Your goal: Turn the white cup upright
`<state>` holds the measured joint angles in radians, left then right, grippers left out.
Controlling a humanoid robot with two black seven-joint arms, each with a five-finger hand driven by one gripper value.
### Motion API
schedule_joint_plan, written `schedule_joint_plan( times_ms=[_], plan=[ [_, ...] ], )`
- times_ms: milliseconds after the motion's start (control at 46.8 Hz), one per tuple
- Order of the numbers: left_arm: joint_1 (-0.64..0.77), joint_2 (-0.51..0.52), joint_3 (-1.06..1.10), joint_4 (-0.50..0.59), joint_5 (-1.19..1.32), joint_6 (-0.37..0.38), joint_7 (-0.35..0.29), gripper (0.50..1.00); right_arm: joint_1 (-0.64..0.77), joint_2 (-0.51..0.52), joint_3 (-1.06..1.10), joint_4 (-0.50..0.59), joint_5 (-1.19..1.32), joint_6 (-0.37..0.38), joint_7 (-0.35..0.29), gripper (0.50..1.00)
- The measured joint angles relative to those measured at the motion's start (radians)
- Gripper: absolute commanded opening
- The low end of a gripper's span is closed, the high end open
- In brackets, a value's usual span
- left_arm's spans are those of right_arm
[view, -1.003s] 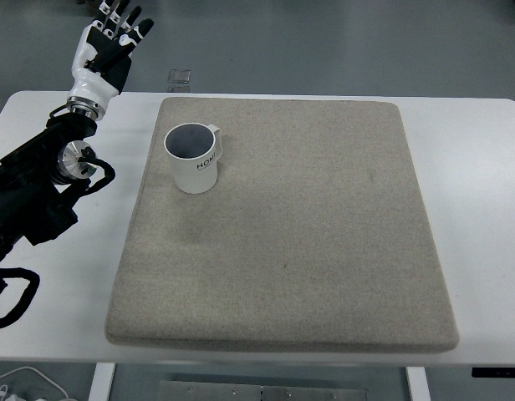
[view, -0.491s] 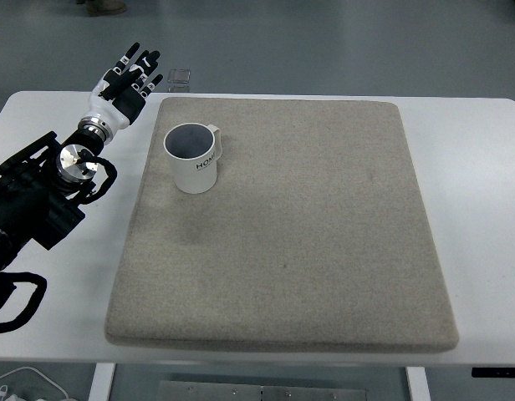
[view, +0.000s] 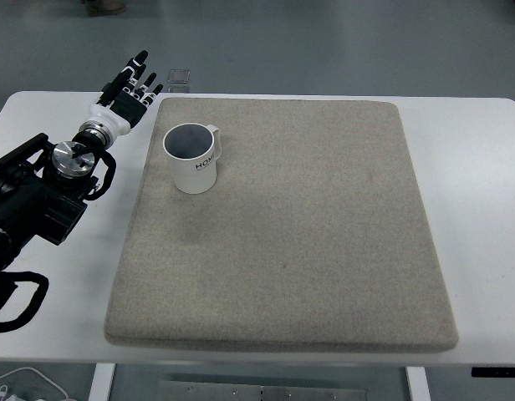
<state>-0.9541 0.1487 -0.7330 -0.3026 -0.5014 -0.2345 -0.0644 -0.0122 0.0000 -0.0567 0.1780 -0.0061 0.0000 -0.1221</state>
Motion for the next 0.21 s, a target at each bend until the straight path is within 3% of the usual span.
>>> schedule_joint_plan(
  times_ms=[213],
  plan=[
    [0.0,0.0,-0.014,-0.001,0.0,0.001,0.015,0.996,0.0,0.0,0.0,0.0,0.0,0.0,-0.001,0.93]
  ],
)
